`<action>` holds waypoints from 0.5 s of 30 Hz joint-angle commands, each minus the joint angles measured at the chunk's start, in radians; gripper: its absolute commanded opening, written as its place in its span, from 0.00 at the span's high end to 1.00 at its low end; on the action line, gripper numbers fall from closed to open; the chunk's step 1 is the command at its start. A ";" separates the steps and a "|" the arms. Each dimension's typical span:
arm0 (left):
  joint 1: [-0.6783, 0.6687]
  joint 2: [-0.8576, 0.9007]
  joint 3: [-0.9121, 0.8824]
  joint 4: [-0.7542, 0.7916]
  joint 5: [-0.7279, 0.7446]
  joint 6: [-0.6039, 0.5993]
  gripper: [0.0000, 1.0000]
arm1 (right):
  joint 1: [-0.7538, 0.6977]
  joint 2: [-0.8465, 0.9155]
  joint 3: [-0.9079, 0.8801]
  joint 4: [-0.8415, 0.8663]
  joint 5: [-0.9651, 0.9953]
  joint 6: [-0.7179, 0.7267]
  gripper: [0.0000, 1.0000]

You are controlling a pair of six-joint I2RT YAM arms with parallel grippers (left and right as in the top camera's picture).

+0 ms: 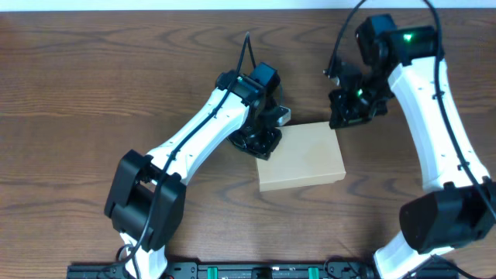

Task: Pack container
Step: 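Press the closed lid down with both grippers at its far corners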

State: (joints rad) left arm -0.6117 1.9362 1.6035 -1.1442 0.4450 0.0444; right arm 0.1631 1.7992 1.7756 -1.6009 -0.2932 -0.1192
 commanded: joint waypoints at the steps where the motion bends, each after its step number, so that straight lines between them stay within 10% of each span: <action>1: 0.008 -0.043 0.002 0.009 -0.156 -0.069 0.94 | 0.009 -0.103 -0.151 0.052 0.042 0.068 0.94; 15: -0.148 -0.076 0.002 0.029 -0.239 -0.184 0.94 | 0.009 -0.325 -0.504 0.190 0.023 0.108 0.92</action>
State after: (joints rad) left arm -0.7437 1.8778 1.6028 -1.1156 0.2619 -0.0952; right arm 0.1631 1.4780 1.2919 -1.4216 -0.2619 -0.0330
